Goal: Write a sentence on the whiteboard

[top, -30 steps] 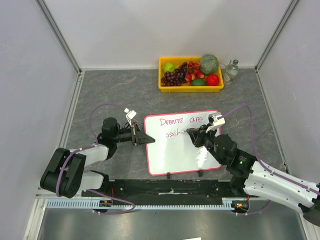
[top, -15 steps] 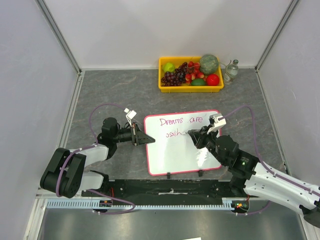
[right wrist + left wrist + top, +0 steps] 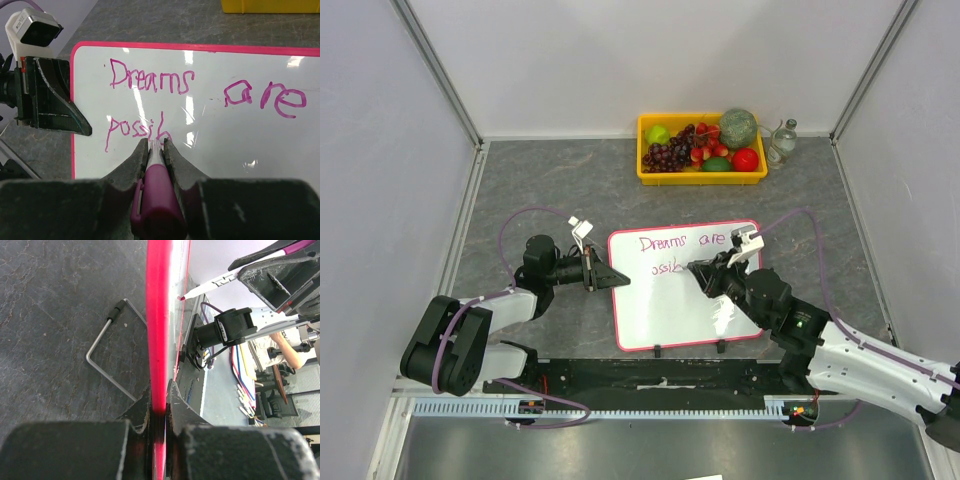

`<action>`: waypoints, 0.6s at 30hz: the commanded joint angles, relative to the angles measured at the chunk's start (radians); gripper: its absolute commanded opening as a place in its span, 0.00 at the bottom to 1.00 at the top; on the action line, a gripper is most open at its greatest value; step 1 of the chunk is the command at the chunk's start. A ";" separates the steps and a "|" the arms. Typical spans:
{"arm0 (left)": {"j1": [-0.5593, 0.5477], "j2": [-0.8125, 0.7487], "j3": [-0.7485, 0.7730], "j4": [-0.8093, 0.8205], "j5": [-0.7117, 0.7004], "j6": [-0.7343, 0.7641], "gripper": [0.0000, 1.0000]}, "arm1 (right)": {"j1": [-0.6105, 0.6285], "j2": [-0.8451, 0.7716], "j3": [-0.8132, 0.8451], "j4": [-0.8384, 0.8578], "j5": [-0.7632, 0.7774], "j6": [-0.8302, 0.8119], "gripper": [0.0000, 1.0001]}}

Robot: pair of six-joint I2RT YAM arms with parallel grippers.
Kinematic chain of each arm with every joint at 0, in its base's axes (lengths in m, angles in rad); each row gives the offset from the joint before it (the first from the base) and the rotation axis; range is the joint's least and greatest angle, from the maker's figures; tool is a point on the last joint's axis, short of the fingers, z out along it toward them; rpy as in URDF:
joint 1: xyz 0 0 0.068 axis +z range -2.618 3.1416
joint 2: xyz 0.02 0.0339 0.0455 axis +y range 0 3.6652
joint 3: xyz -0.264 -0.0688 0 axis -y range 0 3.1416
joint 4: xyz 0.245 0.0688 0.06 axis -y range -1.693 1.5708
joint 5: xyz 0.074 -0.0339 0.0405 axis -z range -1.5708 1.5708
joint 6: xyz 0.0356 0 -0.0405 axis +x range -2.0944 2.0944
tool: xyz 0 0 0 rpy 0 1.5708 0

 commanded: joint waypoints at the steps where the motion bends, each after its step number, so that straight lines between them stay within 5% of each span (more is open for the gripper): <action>1: -0.004 0.016 -0.020 -0.063 -0.089 0.146 0.02 | -0.003 0.011 0.006 0.029 0.026 0.016 0.00; 18: -0.004 0.010 -0.020 -0.065 -0.088 0.147 0.02 | -0.025 -0.028 0.092 -0.028 0.095 -0.002 0.00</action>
